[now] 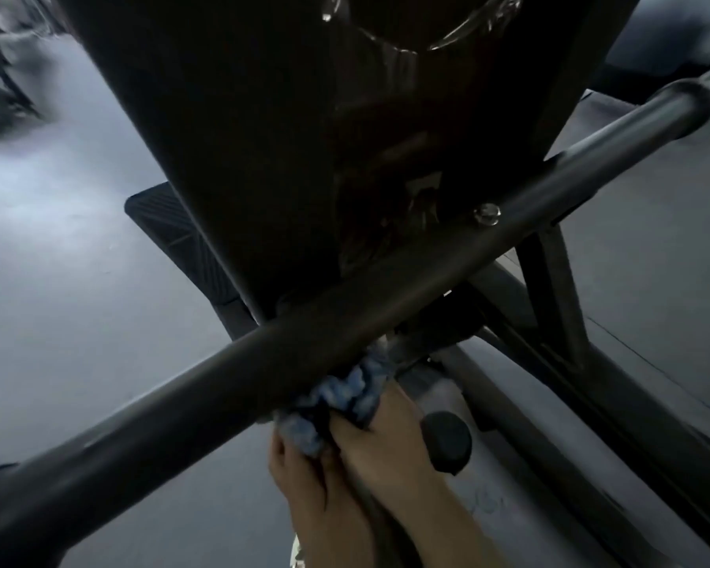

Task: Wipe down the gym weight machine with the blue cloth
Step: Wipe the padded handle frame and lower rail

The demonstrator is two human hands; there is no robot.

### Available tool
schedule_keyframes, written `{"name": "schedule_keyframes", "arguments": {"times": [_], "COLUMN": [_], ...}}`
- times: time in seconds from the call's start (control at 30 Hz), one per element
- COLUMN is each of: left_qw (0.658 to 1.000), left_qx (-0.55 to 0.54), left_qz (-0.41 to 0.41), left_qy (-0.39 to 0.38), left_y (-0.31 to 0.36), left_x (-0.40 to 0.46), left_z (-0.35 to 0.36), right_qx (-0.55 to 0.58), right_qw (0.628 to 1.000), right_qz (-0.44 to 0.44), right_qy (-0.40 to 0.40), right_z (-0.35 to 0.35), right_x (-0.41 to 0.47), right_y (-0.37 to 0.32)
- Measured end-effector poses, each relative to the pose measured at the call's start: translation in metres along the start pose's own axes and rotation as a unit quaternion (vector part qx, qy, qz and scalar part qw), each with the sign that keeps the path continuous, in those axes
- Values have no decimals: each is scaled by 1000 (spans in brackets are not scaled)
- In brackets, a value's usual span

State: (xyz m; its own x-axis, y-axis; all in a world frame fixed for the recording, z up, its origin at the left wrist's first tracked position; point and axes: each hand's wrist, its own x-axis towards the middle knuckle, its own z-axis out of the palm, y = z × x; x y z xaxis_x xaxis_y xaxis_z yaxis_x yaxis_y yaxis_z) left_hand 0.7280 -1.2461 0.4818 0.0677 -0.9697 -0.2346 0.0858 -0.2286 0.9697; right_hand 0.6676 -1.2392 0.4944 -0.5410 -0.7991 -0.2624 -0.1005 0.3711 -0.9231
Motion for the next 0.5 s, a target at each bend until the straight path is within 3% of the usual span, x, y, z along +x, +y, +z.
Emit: {"name": "schedule_keyframes", "arguments": {"times": [0.17, 0.3, 0.37, 0.5], "left_qw": [969, 976, 981, 967], "left_qx": [208, 147, 100, 163], "left_qz": [25, -14, -40, 21], "left_qy": [-128, -159, -162, -196], "left_y": [6, 19, 21, 23], "left_x": [37, 21, 13, 10], "left_z": [-9, 3, 7, 3], "right_qx": [131, 190, 157, 135], "right_qw": [990, 982, 987, 990], "right_qz": [32, 21, 47, 48], "right_qy": [30, 2, -1, 9], "right_z": [11, 1, -4, -7], "right_x": [6, 12, 9, 0], "right_y": [-5, -13, -18, -20]}}
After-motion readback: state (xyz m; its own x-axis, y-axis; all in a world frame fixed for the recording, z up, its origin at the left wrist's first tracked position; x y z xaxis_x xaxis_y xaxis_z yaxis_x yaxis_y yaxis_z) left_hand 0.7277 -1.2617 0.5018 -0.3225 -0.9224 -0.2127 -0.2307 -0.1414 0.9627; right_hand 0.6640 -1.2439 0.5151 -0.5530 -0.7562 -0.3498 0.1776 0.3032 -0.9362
